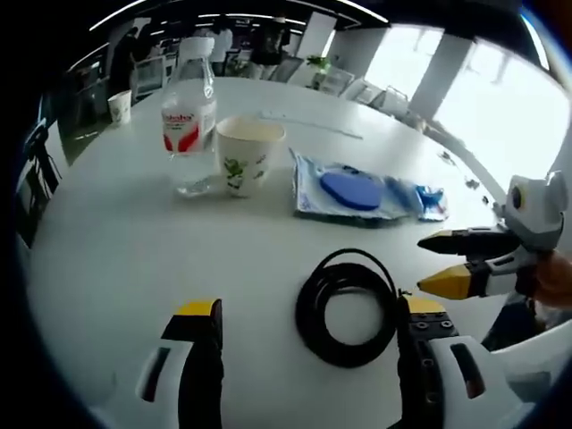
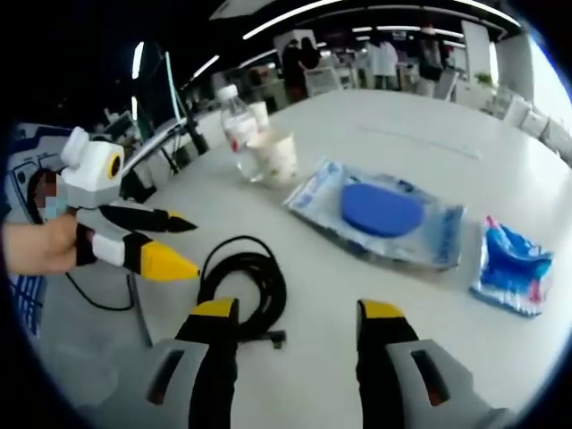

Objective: Arrange the tabletop items into an orderly group along one side of the table until the central work area is clear of visible clutter.

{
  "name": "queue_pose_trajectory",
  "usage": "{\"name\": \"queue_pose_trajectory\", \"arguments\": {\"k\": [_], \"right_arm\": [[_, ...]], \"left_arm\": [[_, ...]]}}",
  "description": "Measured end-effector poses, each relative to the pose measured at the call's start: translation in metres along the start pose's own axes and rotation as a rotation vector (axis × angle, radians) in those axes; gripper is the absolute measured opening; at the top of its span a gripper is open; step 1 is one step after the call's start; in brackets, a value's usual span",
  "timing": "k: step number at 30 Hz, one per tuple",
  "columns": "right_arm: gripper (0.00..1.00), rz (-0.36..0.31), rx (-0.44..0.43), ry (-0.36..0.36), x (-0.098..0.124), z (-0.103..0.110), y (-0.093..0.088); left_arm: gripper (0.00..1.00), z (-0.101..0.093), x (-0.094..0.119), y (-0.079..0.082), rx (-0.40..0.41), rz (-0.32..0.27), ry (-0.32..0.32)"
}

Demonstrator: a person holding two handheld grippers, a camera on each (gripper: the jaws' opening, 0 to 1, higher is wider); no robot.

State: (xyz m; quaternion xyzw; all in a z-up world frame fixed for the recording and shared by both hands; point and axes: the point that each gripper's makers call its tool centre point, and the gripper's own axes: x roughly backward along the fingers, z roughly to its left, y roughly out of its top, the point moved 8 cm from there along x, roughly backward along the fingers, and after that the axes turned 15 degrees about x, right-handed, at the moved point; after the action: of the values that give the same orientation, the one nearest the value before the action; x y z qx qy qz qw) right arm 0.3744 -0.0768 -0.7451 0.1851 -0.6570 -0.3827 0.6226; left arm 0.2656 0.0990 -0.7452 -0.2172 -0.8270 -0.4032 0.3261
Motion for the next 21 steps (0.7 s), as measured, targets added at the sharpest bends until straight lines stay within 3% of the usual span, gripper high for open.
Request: {"name": "queue_pose_trajectory", "arguments": {"k": [8, 21], "right_arm": [[0.45, 0.015, 0.001, 0.041, -0.009, 0.015, -0.003], [0.34, 0.050, -0.009, 0.076, -0.021, 0.027, -0.008]], "left_arm": [[0.64, -0.001, -0.002, -0.011, 0.027, 0.026, -0.014], [0.44, 0.000, -0.005, -0.015, 0.069, 0.035, -0.031]]}}
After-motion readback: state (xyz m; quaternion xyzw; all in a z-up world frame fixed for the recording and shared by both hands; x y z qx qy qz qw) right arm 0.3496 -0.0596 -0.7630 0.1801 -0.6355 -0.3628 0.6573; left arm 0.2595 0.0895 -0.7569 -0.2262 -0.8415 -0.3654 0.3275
